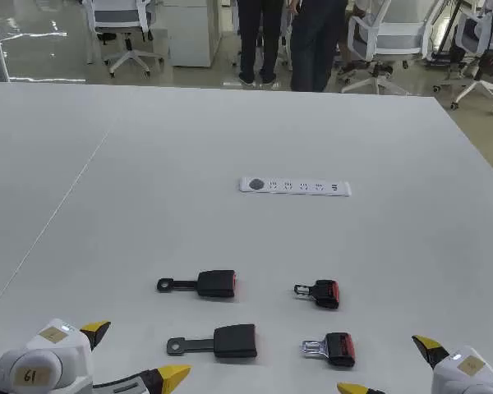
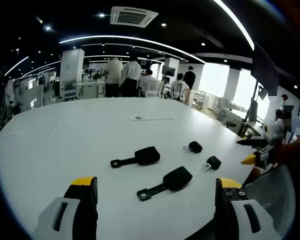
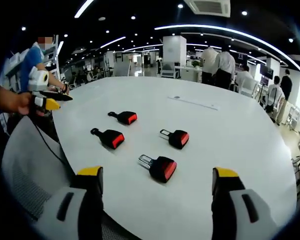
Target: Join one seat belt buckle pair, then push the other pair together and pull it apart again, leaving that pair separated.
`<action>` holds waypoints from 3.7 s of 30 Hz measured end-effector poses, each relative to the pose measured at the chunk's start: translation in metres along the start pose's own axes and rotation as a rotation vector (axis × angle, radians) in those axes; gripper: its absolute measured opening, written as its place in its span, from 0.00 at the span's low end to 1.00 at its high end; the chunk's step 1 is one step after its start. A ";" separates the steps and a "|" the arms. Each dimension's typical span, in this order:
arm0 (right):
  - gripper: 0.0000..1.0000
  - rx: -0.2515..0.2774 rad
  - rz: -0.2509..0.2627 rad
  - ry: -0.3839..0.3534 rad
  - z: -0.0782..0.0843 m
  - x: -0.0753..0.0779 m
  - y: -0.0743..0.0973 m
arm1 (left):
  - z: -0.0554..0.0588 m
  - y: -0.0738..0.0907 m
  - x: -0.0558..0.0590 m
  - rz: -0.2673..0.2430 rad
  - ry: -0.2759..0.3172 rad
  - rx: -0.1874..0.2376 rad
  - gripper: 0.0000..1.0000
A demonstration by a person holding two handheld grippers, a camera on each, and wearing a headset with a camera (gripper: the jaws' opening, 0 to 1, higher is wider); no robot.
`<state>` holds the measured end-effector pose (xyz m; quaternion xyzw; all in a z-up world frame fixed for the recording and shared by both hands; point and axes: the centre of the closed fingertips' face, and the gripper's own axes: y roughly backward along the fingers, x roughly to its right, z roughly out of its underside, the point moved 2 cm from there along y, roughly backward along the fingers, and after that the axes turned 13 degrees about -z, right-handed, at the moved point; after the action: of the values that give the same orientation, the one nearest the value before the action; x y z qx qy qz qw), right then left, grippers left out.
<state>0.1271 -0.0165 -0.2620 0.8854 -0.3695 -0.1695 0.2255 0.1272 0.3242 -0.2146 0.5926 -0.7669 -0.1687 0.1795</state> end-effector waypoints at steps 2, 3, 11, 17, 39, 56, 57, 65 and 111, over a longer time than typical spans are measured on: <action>0.94 -0.001 -0.002 -0.001 0.000 -0.001 -0.001 | 0.001 0.001 0.000 0.005 0.001 0.000 1.00; 0.94 -0.001 -0.003 -0.002 0.000 -0.001 -0.002 | 0.002 0.001 0.000 0.008 0.005 -0.002 1.00; 0.94 -0.005 -0.004 -0.008 0.002 -0.003 -0.006 | 0.006 -0.001 -0.003 0.014 0.001 -0.016 1.00; 0.94 -0.010 -0.004 -0.009 0.004 -0.003 -0.007 | 0.006 -0.002 -0.003 0.022 0.001 -0.020 1.00; 0.94 -0.031 -0.006 -0.005 0.005 -0.003 -0.007 | 0.008 -0.010 -0.001 0.051 -0.006 -0.033 1.00; 0.93 -0.037 -0.003 0.001 0.003 -0.002 -0.010 | 0.004 -0.012 0.001 0.051 0.008 -0.023 1.00; 0.93 -0.039 -0.003 0.000 0.003 -0.002 -0.010 | 0.004 -0.012 0.001 0.049 0.007 -0.023 1.00; 0.93 -0.039 -0.001 -0.007 0.004 -0.001 -0.008 | 0.005 -0.010 0.000 0.048 0.015 -0.026 0.99; 0.93 -0.087 -0.086 0.010 0.008 0.004 -0.020 | 0.004 -0.028 0.022 0.125 -0.091 -0.070 0.96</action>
<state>0.1376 -0.0089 -0.2799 0.8906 -0.3224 -0.1904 0.2581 0.1441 0.2960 -0.2297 0.5286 -0.8033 -0.2108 0.1754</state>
